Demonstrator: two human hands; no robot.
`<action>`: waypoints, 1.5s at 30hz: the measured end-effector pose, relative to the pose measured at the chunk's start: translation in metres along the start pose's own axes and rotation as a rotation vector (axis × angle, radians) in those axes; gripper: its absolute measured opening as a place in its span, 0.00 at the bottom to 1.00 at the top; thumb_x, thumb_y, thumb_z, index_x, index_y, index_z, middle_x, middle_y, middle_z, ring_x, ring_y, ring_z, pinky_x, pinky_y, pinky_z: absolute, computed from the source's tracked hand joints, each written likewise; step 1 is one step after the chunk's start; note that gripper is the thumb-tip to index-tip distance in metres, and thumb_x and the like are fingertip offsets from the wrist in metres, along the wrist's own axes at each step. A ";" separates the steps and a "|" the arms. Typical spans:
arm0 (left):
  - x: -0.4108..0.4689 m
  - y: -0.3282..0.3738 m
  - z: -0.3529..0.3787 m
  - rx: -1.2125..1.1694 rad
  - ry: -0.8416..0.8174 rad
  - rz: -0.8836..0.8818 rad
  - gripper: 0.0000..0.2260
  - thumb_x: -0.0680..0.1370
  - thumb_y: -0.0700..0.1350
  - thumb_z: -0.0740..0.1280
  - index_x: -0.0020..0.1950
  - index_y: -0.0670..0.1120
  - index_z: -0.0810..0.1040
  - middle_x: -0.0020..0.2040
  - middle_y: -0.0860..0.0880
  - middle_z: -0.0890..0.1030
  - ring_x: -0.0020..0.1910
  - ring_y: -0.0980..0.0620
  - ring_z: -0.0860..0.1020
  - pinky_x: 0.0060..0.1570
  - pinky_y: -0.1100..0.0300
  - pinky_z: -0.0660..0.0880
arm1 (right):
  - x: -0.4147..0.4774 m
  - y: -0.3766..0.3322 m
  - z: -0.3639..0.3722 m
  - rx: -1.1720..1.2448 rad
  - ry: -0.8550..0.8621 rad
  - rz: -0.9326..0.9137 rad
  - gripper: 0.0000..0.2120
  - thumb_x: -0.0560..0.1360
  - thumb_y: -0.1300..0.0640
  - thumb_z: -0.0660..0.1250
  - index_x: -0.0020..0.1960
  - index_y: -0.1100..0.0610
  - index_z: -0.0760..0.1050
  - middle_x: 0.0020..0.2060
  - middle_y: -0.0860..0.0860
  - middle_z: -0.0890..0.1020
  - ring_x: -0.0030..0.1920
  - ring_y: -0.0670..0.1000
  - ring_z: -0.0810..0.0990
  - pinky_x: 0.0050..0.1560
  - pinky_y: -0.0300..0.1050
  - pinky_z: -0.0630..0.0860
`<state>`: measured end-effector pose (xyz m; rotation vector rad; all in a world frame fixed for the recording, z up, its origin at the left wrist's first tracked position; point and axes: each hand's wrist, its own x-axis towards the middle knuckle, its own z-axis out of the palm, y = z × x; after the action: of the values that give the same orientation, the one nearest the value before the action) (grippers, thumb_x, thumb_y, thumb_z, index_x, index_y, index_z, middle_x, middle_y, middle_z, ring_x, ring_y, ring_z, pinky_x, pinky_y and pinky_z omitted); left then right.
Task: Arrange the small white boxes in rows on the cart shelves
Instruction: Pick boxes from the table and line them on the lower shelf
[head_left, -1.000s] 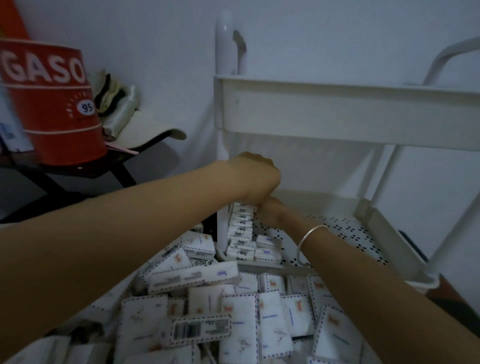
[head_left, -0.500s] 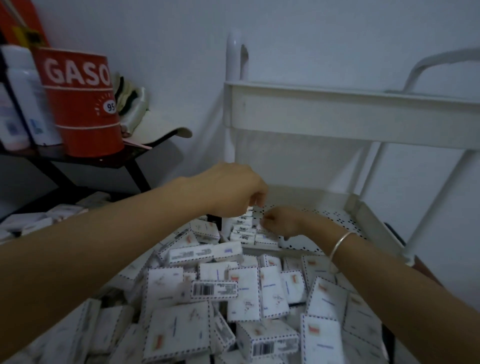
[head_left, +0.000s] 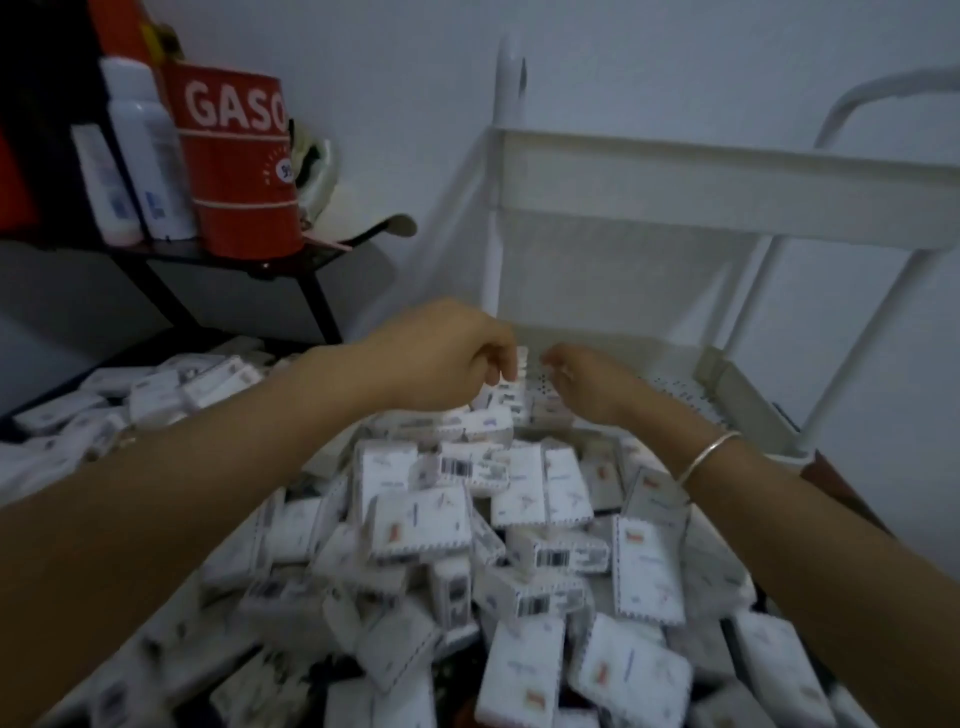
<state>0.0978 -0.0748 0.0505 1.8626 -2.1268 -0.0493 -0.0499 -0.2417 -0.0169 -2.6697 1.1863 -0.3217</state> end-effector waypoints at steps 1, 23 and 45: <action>-0.014 0.005 0.002 -0.031 0.032 0.009 0.15 0.78 0.38 0.58 0.49 0.55 0.80 0.45 0.59 0.81 0.39 0.64 0.77 0.38 0.67 0.72 | -0.012 -0.008 -0.005 0.030 0.078 -0.038 0.16 0.81 0.58 0.57 0.67 0.57 0.71 0.65 0.57 0.76 0.63 0.57 0.75 0.62 0.49 0.71; -0.282 0.009 0.127 0.333 0.322 -0.258 0.16 0.69 0.50 0.74 0.55 0.45 0.83 0.57 0.49 0.82 0.55 0.43 0.77 0.54 0.51 0.64 | -0.241 -0.166 0.094 0.145 0.111 -0.476 0.11 0.79 0.57 0.61 0.57 0.51 0.78 0.52 0.47 0.77 0.53 0.49 0.73 0.48 0.46 0.73; -0.278 -0.013 0.130 -0.130 0.744 -0.193 0.16 0.71 0.48 0.65 0.57 0.46 0.75 0.57 0.53 0.77 0.58 0.54 0.75 0.59 0.56 0.69 | -0.227 -0.168 0.098 0.122 0.176 -0.380 0.16 0.77 0.54 0.60 0.64 0.46 0.65 0.45 0.43 0.79 0.39 0.45 0.75 0.36 0.46 0.73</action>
<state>0.1066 0.1705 -0.1344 1.6496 -1.4022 0.3910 -0.0526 0.0479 -0.0916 -2.7894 0.6621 -0.6765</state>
